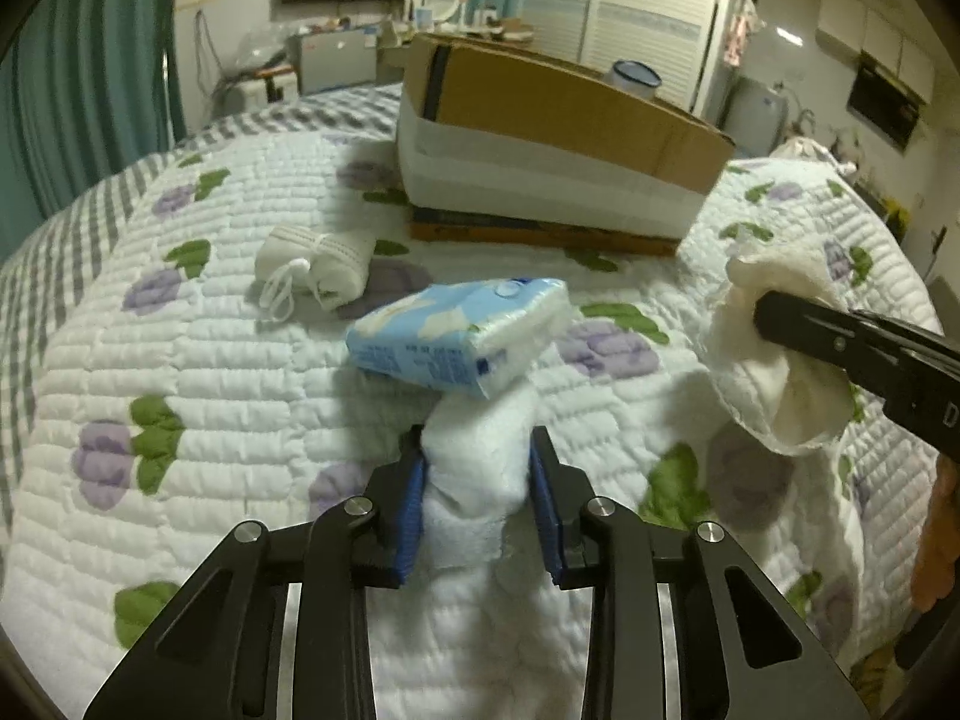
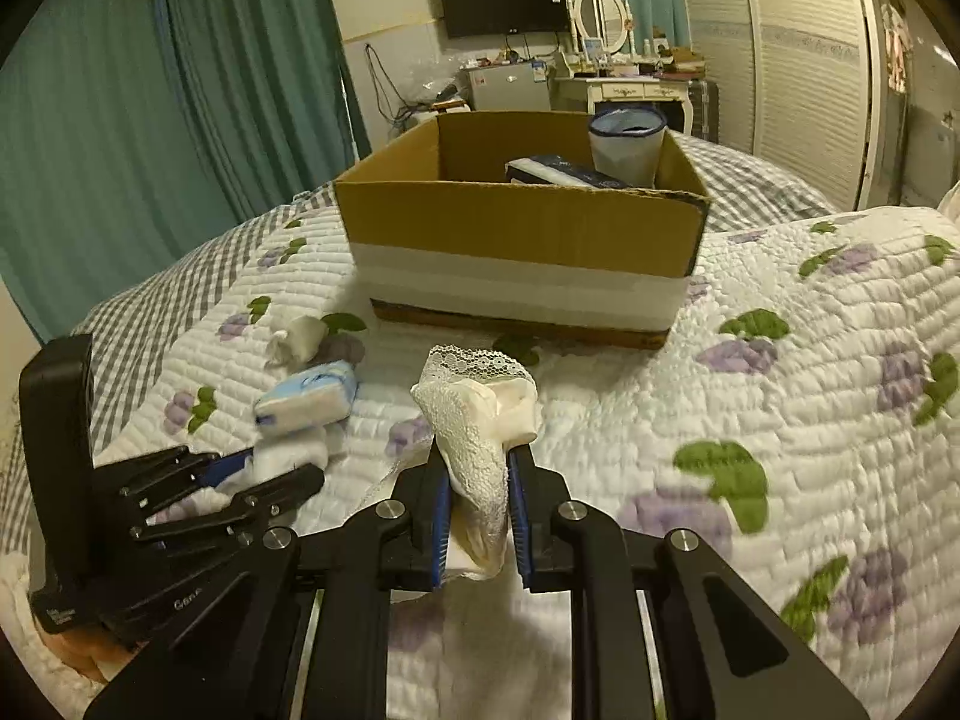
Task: Organize soft objects
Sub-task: 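Carry the cotton cloth with the left tool while the right tool carries the lace cloth into the box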
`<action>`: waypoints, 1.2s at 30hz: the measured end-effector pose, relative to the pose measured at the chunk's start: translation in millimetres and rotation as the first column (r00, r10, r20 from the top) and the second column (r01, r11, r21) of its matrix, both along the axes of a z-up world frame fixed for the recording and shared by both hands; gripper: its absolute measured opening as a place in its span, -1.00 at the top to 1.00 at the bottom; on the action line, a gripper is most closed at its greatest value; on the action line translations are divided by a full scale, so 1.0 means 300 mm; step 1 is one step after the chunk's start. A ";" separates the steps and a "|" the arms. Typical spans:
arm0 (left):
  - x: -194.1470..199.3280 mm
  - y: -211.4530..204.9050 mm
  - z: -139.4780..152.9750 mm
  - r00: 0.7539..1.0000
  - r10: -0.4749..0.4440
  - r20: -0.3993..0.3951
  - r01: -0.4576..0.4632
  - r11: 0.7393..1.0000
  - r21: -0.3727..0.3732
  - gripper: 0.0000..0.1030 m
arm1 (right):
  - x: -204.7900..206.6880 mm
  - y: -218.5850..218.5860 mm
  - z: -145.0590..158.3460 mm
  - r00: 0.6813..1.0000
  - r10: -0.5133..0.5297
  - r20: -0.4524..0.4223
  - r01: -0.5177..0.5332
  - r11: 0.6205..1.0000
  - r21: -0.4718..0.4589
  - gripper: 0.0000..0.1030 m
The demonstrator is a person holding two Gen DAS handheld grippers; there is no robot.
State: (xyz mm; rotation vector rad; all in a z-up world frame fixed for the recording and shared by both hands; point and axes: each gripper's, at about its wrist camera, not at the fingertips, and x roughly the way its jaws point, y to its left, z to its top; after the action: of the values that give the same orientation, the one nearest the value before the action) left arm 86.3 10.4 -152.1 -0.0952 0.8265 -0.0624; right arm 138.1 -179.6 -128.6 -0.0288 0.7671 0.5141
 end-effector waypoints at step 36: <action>0.096 -0.039 0.685 0.934 -0.013 0.358 -0.019 0.996 0.084 0.41 | 0.025 -0.019 0.649 0.950 0.050 0.309 -0.060 0.998 0.021 0.68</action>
State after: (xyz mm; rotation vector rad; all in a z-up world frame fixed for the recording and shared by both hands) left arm 115.1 -1.4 53.4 -0.0022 0.4619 -0.0394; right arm 145.6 -185.2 66.3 -0.1011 0.4526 0.5585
